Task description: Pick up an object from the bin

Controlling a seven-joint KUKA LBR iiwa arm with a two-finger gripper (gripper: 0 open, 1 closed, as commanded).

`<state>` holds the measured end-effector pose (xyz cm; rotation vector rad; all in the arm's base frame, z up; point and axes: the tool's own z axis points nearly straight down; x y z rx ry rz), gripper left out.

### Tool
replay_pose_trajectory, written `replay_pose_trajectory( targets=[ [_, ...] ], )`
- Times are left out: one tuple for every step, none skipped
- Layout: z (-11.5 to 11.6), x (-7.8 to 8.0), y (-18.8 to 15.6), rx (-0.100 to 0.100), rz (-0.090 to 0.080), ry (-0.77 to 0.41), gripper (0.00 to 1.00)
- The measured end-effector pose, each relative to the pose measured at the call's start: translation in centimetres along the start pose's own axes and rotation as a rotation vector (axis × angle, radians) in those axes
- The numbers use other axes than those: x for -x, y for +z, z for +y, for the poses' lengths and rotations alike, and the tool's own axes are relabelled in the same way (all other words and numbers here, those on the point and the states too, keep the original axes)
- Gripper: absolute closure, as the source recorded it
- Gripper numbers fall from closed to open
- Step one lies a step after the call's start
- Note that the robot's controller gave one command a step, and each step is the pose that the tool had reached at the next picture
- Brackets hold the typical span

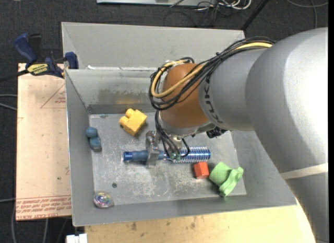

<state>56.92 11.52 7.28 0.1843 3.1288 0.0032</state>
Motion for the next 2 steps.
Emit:
replay_pose_trajectory(
  targets=[
    [1.4,-3.5,-12.0,0.002,0.000,-0.044,1.00],
    [1.3,-5.0,-17.4,0.001,0.001,-0.048,1.00]
  ],
)
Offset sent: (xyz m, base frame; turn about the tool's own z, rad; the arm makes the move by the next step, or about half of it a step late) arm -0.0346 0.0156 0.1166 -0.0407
